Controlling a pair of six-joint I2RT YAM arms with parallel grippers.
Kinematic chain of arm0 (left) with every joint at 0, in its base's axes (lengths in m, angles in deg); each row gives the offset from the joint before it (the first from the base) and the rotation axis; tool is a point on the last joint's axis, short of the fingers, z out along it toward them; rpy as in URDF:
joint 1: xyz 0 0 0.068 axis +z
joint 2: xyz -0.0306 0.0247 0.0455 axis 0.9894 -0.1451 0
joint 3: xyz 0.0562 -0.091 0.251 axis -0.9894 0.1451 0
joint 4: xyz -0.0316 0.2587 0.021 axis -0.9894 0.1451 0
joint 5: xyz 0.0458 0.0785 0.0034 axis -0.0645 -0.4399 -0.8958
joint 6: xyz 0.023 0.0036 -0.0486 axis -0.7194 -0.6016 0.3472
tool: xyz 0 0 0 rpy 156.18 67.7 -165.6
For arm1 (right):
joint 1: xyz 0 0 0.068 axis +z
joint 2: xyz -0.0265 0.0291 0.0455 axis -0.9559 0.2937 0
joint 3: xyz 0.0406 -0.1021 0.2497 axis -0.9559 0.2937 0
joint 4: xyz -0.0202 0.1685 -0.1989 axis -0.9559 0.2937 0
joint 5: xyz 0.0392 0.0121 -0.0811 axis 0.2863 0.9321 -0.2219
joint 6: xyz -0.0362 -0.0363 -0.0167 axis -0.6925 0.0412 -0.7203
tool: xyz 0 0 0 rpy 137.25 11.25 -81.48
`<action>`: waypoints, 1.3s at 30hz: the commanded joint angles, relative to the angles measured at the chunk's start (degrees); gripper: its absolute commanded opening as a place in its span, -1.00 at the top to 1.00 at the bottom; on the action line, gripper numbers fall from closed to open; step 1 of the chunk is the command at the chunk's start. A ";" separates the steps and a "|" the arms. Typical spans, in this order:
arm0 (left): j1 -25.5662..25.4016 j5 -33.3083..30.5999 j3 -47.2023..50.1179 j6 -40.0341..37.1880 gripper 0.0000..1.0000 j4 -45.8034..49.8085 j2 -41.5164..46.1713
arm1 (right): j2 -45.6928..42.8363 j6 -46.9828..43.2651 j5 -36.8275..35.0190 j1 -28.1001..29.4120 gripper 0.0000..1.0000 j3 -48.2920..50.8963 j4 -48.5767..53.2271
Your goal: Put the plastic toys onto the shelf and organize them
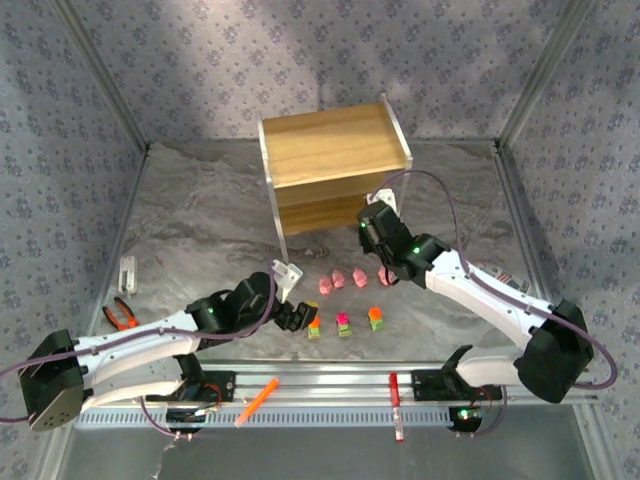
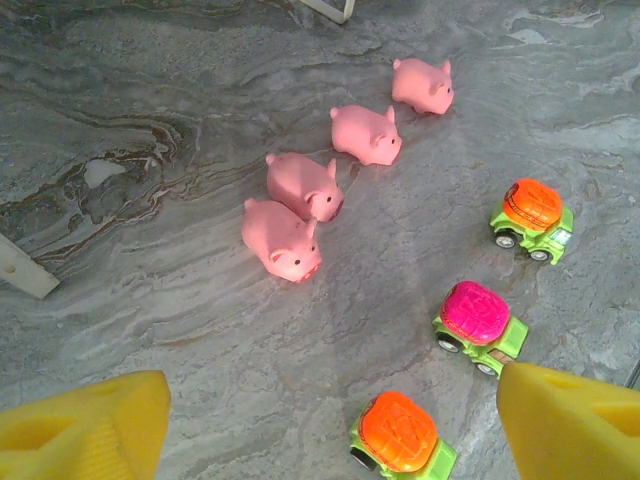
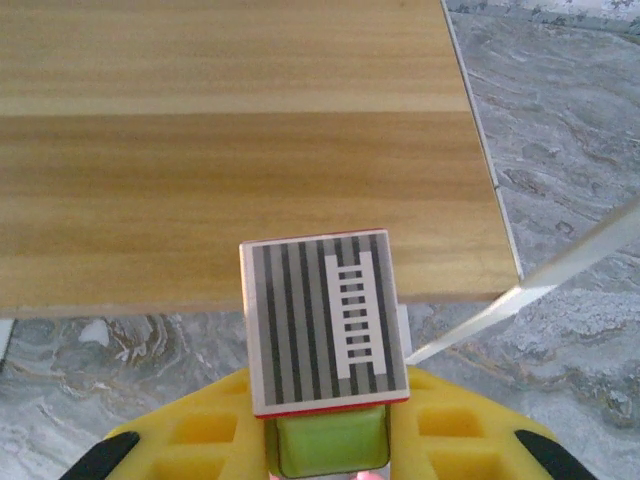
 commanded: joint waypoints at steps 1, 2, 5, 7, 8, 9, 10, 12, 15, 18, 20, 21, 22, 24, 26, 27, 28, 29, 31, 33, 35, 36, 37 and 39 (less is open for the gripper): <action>-0.28 -0.40 0.15 -1.33 -0.69 0.24 0.62 | 1.18 -1.48 1.70 -0.90 0.62 -2.45 -1.27; -0.28 -0.39 0.15 -1.33 -0.69 0.24 0.56 | 1.58 -1.57 1.84 -1.21 0.62 -2.74 -1.47; -0.30 -0.45 0.23 -1.40 -0.68 0.15 0.62 | 2.76 -1.82 2.57 -2.11 0.62 -3.50 -2.00; -0.28 -0.47 0.15 -1.42 -0.69 0.07 0.53 | 3.43 -1.94 2.85 -2.66 0.62 -3.82 -2.43; -0.28 -0.54 0.16 -1.42 -0.68 0.11 0.44 | 3.79 -1.98 3.01 -2.95 0.62 -3.97 -2.74; -0.28 -0.55 0.15 -1.42 -0.68 0.13 0.37 | 4.02 -1.98 3.27 -3.27 0.62 -4.04 -2.94; -0.32 -0.59 0.12 -1.42 -0.68 0.15 0.35 | 4.27 -1.98 3.29 -3.60 0.62 -3.99 -3.19; -0.29 -0.64 0.08 -1.47 -0.68 0.15 0.35 | 4.61 -2.01 3.42 -4.11 0.62 -3.95 -3.59; -0.28 -0.67 0.10 -1.46 -0.68 0.15 0.35 | 4.95 -1.91 3.93 -4.61 0.63 -3.82 -4.21; -0.28 -0.55 0.07 -1.42 -0.68 0.20 0.41 | 4.91 -1.70 3.75 -4.96 0.62 -3.64 -4.67; -0.28 -0.58 0.15 -1.42 -0.68 0.23 0.53 | 5.02 -1.66 3.74 -5.18 0.62 -3.57 -5.03; -0.33 -0.58 0.15 -1.42 -0.68 0.16 0.61 | 5.12 -1.68 3.69 -5.25 0.62 -3.55 -5.19; -0.29 -0.56 0.20 -1.42 -0.68 0.23 0.70 | 5.12 -1.67 3.65 -5.43 0.62 -3.55 -5.17; -0.34 -0.62 0.24 -1.41 -0.68 0.24 0.79 | 5.30 -1.65 3.62 -5.53 0.62 -3.44 -5.64; -0.28 -0.59 0.24 -1.42 -0.68 0.24 0.81 | 5.57 -1.64 3.51 -5.76 0.62 -3.38 -6.06; -0.31 -0.64 0.24 -1.43 -0.69 0.24 0.85 | 5.69 -1.57 3.50 -5.81 0.62 -3.41 -6.19; -0.28 -0.67 0.25 -1.42 -0.69 0.29 0.79 | 5.85 -1.47 3.16 -5.90 0.60 -3.38 -6.31; -0.28 -0.71 0.24 -1.42 -0.68 0.32 0.84 | 5.89 -1.42 2.96 -5.96 0.59 -3.33 -6.61; -0.28 -0.80 0.24 -1.42 -0.68 0.38 0.87 | 6.04 -1.39 2.72 -6.00 0.58 -3.29 -7.11; -0.28 -0.81 0.24 -1.42 -0.68 0.42 0.96 | 6.30 -1.54 2.64 -6.03 0.58 -3.41 -7.35; -0.28 -0.90 0.20 -1.42 -0.68 0.50 1.12 | 6.76 -1.78 2.56 -6.01 0.58 -3.68 -7.58; -0.28 -0.89 0.32 -1.41 -0.68 0.50 1.14 | 6.95 -1.85 2.51 -6.05 0.59 -3.80 -7.58; -0.30 -0.98 0.33 -1.42 -0.68 0.50 1.23 | 7.13 -1.94 2.34 -6.05 0.58 -3.98 -7.73; -0.29 -1.05 0.33 -1.42 -0.68 0.50 1.23 | 7.42 -2.19 2.11 -6.14 0.58 -4.08 -8.06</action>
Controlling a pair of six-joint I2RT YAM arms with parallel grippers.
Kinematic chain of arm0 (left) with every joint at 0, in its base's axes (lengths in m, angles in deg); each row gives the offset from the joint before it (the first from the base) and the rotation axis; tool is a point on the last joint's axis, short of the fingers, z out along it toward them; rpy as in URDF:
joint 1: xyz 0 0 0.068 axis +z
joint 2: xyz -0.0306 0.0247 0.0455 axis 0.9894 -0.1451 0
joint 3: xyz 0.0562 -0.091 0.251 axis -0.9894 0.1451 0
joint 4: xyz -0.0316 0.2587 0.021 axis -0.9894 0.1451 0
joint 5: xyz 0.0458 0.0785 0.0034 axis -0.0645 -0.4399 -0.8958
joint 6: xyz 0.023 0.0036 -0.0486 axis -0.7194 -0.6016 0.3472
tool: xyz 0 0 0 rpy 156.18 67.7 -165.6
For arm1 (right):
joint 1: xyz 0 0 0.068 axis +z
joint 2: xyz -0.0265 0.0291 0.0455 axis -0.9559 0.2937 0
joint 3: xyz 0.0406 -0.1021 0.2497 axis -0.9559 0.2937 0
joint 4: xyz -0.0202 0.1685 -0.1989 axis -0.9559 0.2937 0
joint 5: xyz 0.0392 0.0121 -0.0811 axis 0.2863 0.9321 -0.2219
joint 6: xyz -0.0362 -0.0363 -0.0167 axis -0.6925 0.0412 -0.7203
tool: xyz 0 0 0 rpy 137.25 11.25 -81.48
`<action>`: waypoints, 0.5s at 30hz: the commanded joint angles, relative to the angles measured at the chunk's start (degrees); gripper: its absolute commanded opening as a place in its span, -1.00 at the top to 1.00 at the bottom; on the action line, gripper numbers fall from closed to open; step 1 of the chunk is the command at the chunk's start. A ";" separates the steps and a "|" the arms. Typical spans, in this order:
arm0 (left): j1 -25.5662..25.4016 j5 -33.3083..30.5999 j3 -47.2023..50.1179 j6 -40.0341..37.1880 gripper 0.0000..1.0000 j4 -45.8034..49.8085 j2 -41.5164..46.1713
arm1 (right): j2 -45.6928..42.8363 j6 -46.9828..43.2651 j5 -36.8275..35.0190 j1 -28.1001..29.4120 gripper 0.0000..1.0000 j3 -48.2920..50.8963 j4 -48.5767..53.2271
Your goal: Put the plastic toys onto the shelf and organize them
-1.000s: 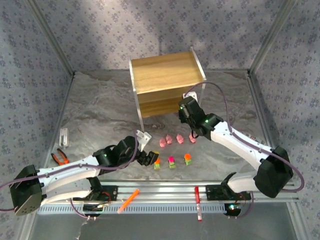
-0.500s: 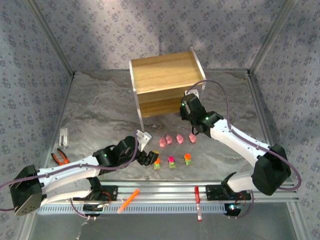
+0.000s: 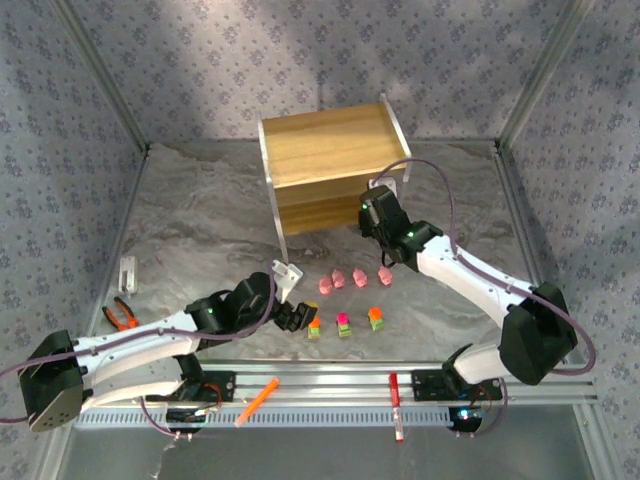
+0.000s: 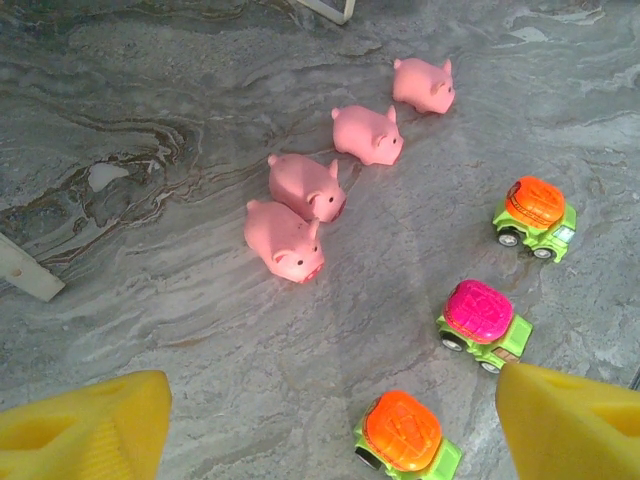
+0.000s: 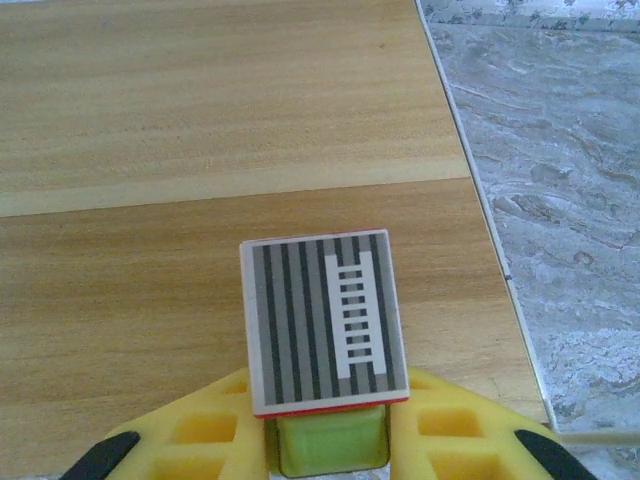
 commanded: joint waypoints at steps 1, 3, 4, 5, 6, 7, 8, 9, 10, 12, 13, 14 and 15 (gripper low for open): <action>-0.28 -0.83 0.22 -0.58 -0.68 0.50 0.93 | 0.79 -1.30 -1.12 -0.43 0.58 -2.06 -1.09; -0.28 -0.94 0.22 -0.58 -0.68 0.55 0.98 | 1.23 -1.57 -1.28 -0.45 0.58 -2.29 -1.19; -0.28 -0.99 0.22 -0.63 -0.69 0.59 1.01 | 1.49 -1.65 -1.31 -0.56 0.58 -2.42 -1.24; -0.29 -1.08 0.22 -0.59 -0.68 0.59 1.00 | 1.64 -1.72 -1.47 -0.60 0.58 -2.48 -1.31; -0.33 -1.08 0.18 -0.63 -0.68 0.59 0.97 | 1.77 -1.79 -1.48 -0.64 0.58 -2.46 -1.45; -0.29 -1.08 0.22 -0.59 -0.68 0.59 0.95 | 1.89 -1.85 -1.44 -0.66 0.58 -2.46 -1.64; -0.28 -1.10 0.22 -0.64 -0.68 0.59 0.93 | 1.87 -1.83 -1.48 -0.73 0.58 -2.52 -1.61; -0.28 -1.10 0.21 -0.63 -0.68 0.59 0.93 | 1.89 -1.86 -1.52 -0.86 0.58 -2.54 -1.71; -0.28 -1.14 0.16 -0.66 -0.68 0.68 0.93 | 1.96 -1.89 -1.57 -0.87 0.58 -2.60 -1.75; -0.28 -1.18 0.18 -0.66 -0.68 0.76 0.97 | 2.13 -2.05 -1.76 -0.94 0.56 -2.77 -1.72; -0.29 -1.22 0.18 -0.67 -0.68 0.72 1.01 | 2.21 -2.09 -1.91 -0.89 0.56 -2.88 -1.54; -0.27 -1.22 0.22 -0.65 -0.68 0.77 1.06 | 2.22 -2.11 -2.13 -0.90 0.56 -3.01 -1.35; -0.28 -1.23 0.22 -0.61 -0.68 0.77 1.10 | 2.22 -2.13 -2.17 -0.97 0.55 -2.90 -1.36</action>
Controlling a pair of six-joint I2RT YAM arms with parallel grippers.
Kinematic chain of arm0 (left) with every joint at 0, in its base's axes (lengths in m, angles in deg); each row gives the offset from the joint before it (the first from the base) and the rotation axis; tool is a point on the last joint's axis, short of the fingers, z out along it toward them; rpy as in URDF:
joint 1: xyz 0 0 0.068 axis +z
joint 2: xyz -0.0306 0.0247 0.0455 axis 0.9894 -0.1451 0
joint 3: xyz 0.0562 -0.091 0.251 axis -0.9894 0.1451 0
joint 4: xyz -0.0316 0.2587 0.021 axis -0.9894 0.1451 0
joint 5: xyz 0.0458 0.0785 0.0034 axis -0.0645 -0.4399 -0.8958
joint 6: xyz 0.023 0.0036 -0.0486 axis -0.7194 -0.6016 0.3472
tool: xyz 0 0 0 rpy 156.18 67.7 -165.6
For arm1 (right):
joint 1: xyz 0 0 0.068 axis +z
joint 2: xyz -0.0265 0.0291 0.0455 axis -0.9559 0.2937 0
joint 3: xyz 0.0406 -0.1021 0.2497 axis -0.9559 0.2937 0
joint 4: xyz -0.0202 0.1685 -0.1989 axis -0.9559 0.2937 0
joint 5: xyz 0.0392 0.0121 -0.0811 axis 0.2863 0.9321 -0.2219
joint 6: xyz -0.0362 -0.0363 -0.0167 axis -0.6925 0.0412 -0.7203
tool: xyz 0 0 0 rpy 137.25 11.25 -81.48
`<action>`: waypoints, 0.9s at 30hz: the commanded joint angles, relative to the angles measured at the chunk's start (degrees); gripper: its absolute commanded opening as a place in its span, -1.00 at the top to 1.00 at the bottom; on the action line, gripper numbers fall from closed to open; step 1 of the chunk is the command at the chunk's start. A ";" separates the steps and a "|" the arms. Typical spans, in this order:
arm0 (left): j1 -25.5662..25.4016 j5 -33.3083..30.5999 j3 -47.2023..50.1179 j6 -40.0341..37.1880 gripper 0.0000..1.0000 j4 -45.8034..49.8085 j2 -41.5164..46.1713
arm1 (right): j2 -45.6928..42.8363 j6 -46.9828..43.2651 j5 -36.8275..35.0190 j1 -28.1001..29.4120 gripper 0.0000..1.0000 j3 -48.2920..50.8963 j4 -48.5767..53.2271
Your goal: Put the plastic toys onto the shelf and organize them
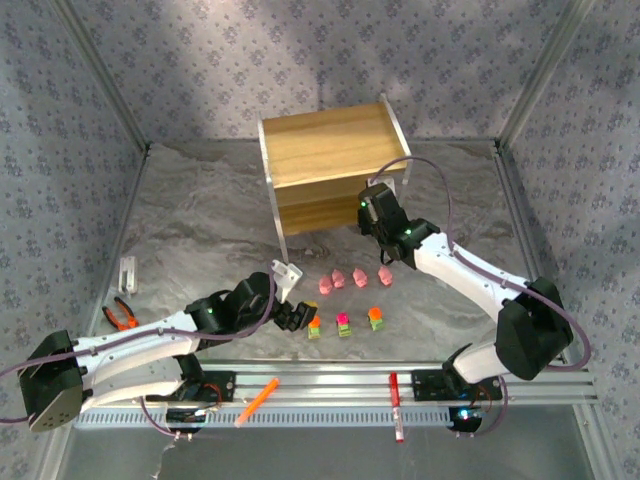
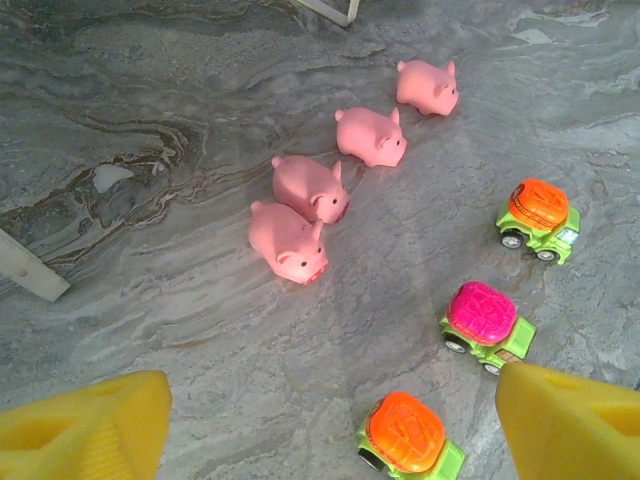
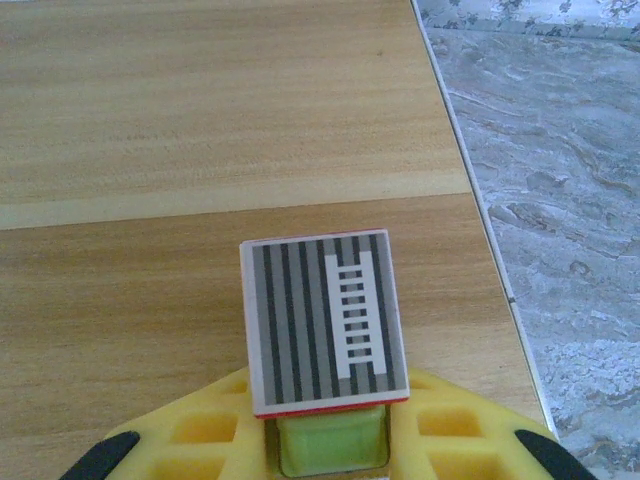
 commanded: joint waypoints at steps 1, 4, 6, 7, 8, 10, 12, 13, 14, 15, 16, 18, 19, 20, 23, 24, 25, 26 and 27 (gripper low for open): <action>-0.28 -0.77 0.22 -0.57 -0.68 0.75 1.07 | 0.81 -0.99 -1.68 -0.48 0.55 -2.14 -0.37; -0.28 -0.77 0.22 -0.56 -0.68 0.62 1.07 | 1.24 -0.88 -1.40 -0.57 0.52 -2.13 -0.31; -0.30 -0.80 0.21 -0.56 -0.68 0.66 1.05 | 1.62 -0.75 -1.33 -0.68 0.51 -2.29 -0.15; -0.28 -0.80 0.22 -0.56 -0.68 0.66 1.08 | 1.79 -0.71 -1.20 -0.74 0.51 -2.33 -0.18; -0.28 -0.81 0.22 -0.56 -0.68 0.66 1.08 | 1.92 -0.66 -1.06 -0.84 0.50 -2.32 -0.21; -0.28 -0.81 0.22 -0.56 -0.68 0.72 1.08 | 2.21 -0.49 -0.78 -0.97 0.48 -2.45 -0.22; -0.24 -0.84 0.23 -0.56 -0.68 0.75 1.08 | 2.32 -0.36 -0.71 -1.01 0.41 -2.52 -0.09; -0.28 -0.90 0.22 -0.56 -0.68 0.70 1.08 | 2.31 -0.33 -0.65 -1.14 0.39 -2.50 -0.13; -0.28 -0.93 0.22 -0.56 -0.68 0.75 1.08 | 2.44 -0.35 -0.60 -1.14 0.38 -2.62 0.00; -0.28 -0.91 0.18 -0.56 -0.68 0.83 1.01 | 2.40 -0.34 -0.57 -1.21 0.37 -2.60 0.04; -0.30 -0.98 0.14 -0.56 -0.68 0.83 0.99 | 2.40 -0.33 -0.59 -1.31 0.35 -2.69 0.19; -0.28 -0.86 0.13 -0.56 -0.68 0.76 0.98 | 2.40 -0.36 -0.48 -1.27 0.33 -2.83 0.34; -0.29 -0.82 0.13 -0.56 -0.69 0.75 0.99 | 2.40 -0.33 -0.52 -1.28 0.33 -2.83 0.44; -0.28 -0.90 0.13 -0.52 -0.68 0.75 0.99 | 2.40 -0.40 -0.40 -1.32 0.31 -2.91 0.48; -0.28 -0.78 0.20 -0.55 -0.68 0.66 0.91 | 2.27 -0.36 -0.43 -1.27 0.25 -3.11 0.61; -0.28 -0.75 0.13 -0.54 -0.69 0.66 0.90 | 2.14 -0.42 -0.44 -1.20 0.24 -3.13 0.70; -0.28 -0.73 0.13 -0.54 -0.68 0.66 0.86 | 2.07 -0.48 -0.39 -1.18 0.22 -3.17 0.72; -0.29 -0.71 0.12 -0.56 -0.69 0.66 0.82 | 1.92 -0.48 -0.44 -1.18 0.19 -3.24 0.73; -0.24 -0.76 0.13 -0.56 -0.68 0.66 0.82 | 1.88 -0.47 -0.53 -1.10 0.15 -3.19 0.76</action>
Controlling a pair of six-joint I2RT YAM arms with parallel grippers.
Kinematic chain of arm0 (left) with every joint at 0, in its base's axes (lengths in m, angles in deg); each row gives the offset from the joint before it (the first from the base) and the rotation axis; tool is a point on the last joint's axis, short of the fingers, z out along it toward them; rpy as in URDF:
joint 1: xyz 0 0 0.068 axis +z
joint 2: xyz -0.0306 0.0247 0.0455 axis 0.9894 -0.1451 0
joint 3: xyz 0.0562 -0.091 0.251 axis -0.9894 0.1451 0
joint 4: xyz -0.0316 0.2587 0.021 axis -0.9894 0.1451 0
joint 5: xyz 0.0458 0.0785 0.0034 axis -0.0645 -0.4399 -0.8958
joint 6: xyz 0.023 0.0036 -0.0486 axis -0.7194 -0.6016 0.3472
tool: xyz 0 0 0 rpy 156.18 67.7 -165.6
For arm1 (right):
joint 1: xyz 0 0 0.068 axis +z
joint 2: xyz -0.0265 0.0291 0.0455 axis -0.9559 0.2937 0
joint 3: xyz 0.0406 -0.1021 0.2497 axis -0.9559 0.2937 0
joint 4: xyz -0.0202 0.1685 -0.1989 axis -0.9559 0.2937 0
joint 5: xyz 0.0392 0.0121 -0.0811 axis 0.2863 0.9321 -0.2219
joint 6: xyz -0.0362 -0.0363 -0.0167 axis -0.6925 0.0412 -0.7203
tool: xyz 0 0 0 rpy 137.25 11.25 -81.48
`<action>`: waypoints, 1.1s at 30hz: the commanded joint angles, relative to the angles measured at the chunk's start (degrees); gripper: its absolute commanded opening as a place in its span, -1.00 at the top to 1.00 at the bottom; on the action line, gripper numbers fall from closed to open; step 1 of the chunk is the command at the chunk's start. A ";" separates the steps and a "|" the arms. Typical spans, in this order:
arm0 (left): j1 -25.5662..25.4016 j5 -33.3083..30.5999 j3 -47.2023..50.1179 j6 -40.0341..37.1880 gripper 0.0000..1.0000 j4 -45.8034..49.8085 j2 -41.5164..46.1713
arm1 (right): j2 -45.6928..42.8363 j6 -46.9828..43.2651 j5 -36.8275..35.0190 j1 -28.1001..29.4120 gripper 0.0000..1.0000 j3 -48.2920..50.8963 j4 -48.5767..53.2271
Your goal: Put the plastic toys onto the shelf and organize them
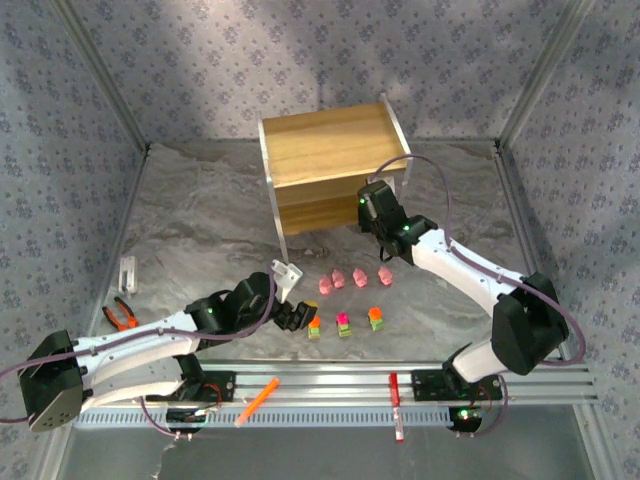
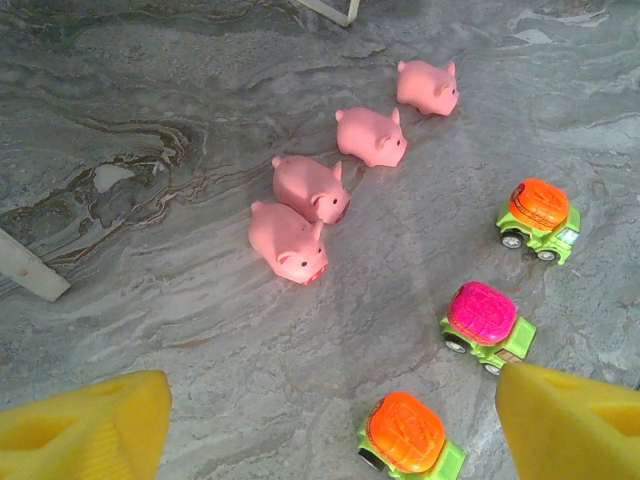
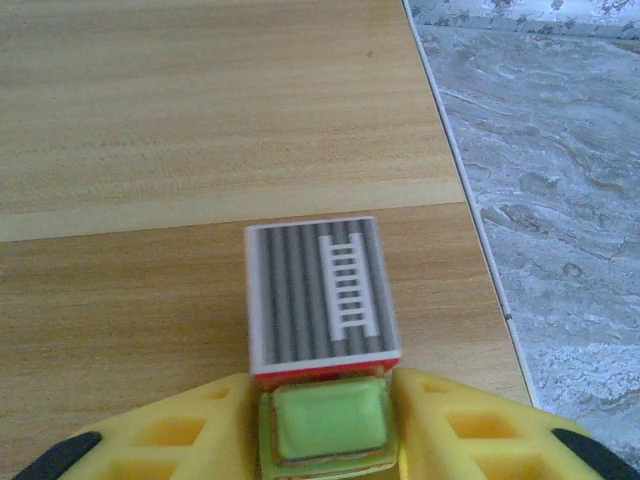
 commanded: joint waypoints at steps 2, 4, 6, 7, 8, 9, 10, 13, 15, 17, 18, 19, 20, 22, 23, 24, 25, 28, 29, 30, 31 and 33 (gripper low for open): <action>-0.28 -0.79 0.13 -0.56 -0.68 0.57 0.83 | -0.11 -0.35 -0.39 -0.16 0.05 -2.15 0.31; -0.32 -0.83 0.13 -0.56 -0.68 0.57 0.73 | -0.24 -0.50 -0.74 0.03 0.01 -2.09 0.33; -0.28 -0.90 0.13 -0.56 -0.68 0.53 0.64 | -0.35 -0.47 -1.08 0.17 -0.01 -2.23 0.53; -0.28 -0.90 0.13 -0.56 -0.68 0.49 0.56 | -0.33 -0.48 -1.13 0.20 -0.02 -2.25 0.72; -0.29 -0.87 0.04 -0.56 -0.68 0.48 0.55 | -0.31 -0.54 -1.21 0.26 -0.03 -2.36 0.88; -0.34 -0.82 0.00 -0.56 -0.68 0.48 0.47 | -0.42 -0.48 -1.42 0.26 -0.05 -2.49 1.00; -0.28 -0.81 0.04 -0.56 -0.69 0.48 0.46 | -0.54 -0.49 -1.51 0.38 -0.06 -2.37 1.13; -0.28 -0.80 0.04 -0.56 -0.68 0.48 0.37 | -1.21 -0.55 -1.78 0.53 -0.10 -2.12 1.28; -0.33 -0.83 0.04 -0.56 -0.68 0.48 0.38 | -1.74 -0.46 -2.20 0.82 -0.14 -1.96 1.39; -0.28 -1.04 0.00 -0.56 -0.69 0.48 0.34 | -2.22 -0.42 -2.64 1.12 -0.18 -1.56 1.50; -0.28 -1.18 -0.01 -0.48 -0.68 0.57 0.35 | -2.62 -0.30 -3.05 1.29 -0.19 -1.19 1.40; -0.28 -1.30 0.01 -0.40 -0.69 0.49 0.34 | -2.96 -0.22 -3.17 1.46 -0.20 -0.77 1.15; -0.28 -1.30 0.04 -0.39 -0.68 0.57 0.29 | -3.25 -0.14 -3.19 1.62 -0.22 -0.42 1.11; -0.28 -1.49 -0.04 -0.39 -0.68 0.57 0.29 | -3.82 0.08 -3.71 2.02 -0.24 0.02 1.35; -0.28 -1.56 -0.04 -0.39 -0.69 0.57 0.20 | -4.15 0.15 -3.88 2.29 -0.25 0.42 1.32; -0.28 -1.65 -0.04 -0.39 -0.68 0.66 0.12 | -4.46 0.15 -3.92 2.40 -0.25 0.62 1.52; -0.26 -1.69 -0.13 -0.37 -0.68 0.66 0.11 | -4.65 0.24 -4.19 2.57 -0.26 0.75 1.68; -0.28 -1.91 -0.20 -0.39 -0.68 0.75 -0.08 | -5.70 0.58 -5.05 3.10 -0.26 1.19 2.43; -0.28 -2.08 -0.23 -0.39 -0.68 0.91 -0.06 | -6.33 0.89 -5.41 3.39 -0.26 1.64 2.53; -0.28 -2.28 -0.22 -0.39 -0.68 1.05 -0.15 | -6.95 1.11 -5.58 3.62 -0.26 2.18 2.67; -0.28 -2.45 -0.31 -0.38 -0.68 1.10 -0.28 | -7.42 1.33 -5.74 3.90 -0.26 2.57 2.73; -0.30 -2.68 -0.55 -0.39 -0.68 1.27 -0.65 | -8.46 2.03 -6.39 4.62 -0.26 3.51 3.36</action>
